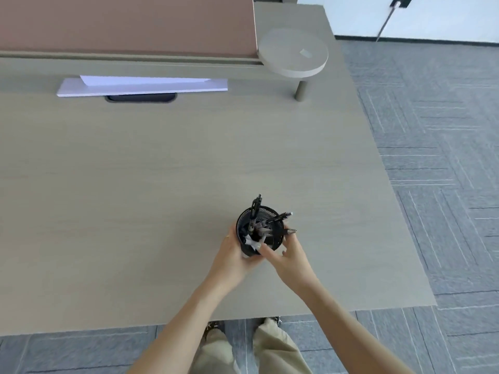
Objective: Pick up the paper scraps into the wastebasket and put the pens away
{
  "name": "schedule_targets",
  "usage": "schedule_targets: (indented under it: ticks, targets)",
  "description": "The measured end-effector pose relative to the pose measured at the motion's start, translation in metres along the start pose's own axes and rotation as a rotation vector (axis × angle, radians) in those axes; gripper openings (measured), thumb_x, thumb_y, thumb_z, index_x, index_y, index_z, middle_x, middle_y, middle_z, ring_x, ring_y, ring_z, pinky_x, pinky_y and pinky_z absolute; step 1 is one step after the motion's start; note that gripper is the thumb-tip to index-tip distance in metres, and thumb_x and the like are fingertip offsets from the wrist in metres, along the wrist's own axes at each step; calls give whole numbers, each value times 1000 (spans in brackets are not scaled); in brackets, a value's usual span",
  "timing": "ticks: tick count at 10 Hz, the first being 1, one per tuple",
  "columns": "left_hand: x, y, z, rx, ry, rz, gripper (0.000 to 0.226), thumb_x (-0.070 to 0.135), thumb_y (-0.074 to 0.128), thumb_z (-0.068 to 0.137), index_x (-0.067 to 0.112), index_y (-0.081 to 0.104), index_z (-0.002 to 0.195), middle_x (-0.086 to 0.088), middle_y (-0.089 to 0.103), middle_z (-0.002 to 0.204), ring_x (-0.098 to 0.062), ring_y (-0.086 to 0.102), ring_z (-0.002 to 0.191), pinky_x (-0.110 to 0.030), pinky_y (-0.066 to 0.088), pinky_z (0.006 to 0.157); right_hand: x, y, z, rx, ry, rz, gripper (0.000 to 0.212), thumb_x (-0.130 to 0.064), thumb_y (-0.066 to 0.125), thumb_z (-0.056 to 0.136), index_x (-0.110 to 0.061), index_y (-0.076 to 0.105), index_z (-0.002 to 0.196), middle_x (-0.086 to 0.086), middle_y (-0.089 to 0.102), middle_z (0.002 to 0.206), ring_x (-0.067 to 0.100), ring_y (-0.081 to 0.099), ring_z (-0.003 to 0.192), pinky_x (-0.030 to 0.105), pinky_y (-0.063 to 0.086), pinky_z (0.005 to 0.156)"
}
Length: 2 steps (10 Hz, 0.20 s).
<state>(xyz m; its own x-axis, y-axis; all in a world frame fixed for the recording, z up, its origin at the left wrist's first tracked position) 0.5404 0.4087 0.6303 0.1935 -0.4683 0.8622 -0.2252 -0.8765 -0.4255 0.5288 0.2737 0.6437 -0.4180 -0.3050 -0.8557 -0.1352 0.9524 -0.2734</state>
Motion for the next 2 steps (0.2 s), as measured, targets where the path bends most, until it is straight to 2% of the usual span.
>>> schedule_targets:
  ticks: [1, 2]
  targets:
    - [4, -9, 5, -66, -10, 30, 59, 23, 78, 71, 25, 44, 120, 13, 58, 113, -10, 58, 111, -24, 47, 89, -1, -2, -7, 34, 46, 10, 47, -30, 68, 82, -27, 45, 124, -17, 54, 124, -2, 43, 125, 10, 35, 91]
    - [13, -22, -3, -121, -21, 65, 63, 18, 74, 76, 17, 41, 129, 11, 50, 118, -15, 50, 122, -19, 37, 86, -17, -28, -21, 192, 74, 18, 59, -38, 64, 84, -23, 39, 136, -10, 43, 139, 9, 35, 135, 30, 34, 107]
Point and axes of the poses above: each hand's wrist, its own z-axis towards the middle knuckle, its own y-axis out of the palm, x = y × z, the point moved 5 cm from there along z, towards the middle knuckle
